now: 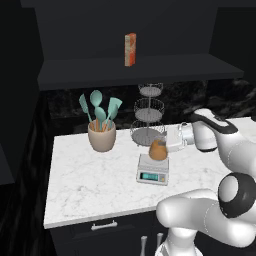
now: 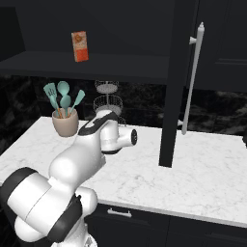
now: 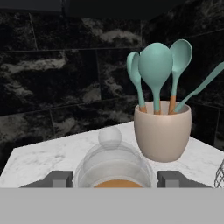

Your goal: Pick the honey bottle and place it on the digital scale for weighing, and close the cabinet.

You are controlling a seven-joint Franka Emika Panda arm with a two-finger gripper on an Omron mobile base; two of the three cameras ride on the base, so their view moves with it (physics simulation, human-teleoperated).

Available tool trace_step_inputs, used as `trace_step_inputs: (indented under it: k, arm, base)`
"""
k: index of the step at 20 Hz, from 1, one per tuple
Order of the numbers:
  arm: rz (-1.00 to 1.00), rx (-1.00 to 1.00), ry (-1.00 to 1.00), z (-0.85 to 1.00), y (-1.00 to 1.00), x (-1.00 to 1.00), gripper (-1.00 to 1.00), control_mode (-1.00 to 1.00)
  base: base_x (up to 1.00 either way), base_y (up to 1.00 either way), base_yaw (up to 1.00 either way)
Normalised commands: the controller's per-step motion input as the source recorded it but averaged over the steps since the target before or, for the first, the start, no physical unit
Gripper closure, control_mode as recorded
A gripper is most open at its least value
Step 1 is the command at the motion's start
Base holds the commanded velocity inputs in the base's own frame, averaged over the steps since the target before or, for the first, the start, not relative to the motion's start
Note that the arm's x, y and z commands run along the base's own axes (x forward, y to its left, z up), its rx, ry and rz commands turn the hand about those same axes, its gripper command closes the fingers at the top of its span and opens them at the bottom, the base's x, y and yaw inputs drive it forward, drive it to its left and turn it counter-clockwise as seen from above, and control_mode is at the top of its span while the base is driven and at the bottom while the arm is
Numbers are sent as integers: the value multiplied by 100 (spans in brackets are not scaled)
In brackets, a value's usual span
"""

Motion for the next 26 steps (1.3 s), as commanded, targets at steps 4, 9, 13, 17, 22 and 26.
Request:
trace_step_inputs:
  k: [4,9,13,17,22,26]
  arm:
    - [0,0,1,-26,17,0,100,-100]
    - [0,0,1,-44,16,0,100,-100]
    - [0,0,-1,-54,1,1,100,-100]
    - [0,0,-3,-34,1,0,100,-100]
    - [0,0,0,-52,22,0,-100,-100]
    - [0,3,0,0,0,-8,-100,-100]
  base:
    - [0,0,0]
    - [0,0,0]
    - [0,0,0]
    - [0,0,0]
    - [0,0,0]
    - [0,0,0]
